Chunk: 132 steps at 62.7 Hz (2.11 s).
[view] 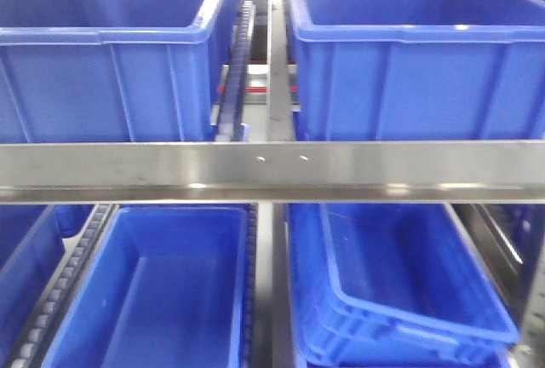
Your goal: Pick and sort blue part to right shelf
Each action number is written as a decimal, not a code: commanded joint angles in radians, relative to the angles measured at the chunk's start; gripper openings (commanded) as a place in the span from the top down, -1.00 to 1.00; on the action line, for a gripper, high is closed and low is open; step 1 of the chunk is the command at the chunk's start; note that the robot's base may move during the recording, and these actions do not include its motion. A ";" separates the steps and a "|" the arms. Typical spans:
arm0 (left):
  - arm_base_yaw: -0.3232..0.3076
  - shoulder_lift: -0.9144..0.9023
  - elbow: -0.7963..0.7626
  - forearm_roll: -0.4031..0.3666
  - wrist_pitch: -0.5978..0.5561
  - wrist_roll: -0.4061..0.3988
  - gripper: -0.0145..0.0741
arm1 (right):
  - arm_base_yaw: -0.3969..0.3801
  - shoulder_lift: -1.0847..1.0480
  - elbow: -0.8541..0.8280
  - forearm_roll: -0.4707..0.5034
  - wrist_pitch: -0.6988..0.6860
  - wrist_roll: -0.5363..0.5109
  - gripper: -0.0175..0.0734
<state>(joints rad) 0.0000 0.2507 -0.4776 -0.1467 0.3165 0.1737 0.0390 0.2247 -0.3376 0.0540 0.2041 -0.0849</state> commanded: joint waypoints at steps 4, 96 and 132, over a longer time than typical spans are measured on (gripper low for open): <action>-0.002 0.011 -0.029 -0.007 -0.094 -0.003 -0.07 | -0.008 0.009 -0.029 -0.004 -0.091 -0.006 -0.32; -0.002 0.011 -0.029 -0.007 -0.094 -0.003 -0.07 | -0.008 0.009 -0.029 -0.004 -0.091 -0.006 -0.32; -0.002 0.011 -0.026 -0.030 -0.092 -0.003 -0.07 | -0.008 0.009 -0.029 -0.004 -0.107 -0.006 -0.32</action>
<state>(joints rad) 0.0000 0.2507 -0.4776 -0.1582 0.3165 0.1737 0.0390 0.2247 -0.3376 0.0540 0.1817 -0.0849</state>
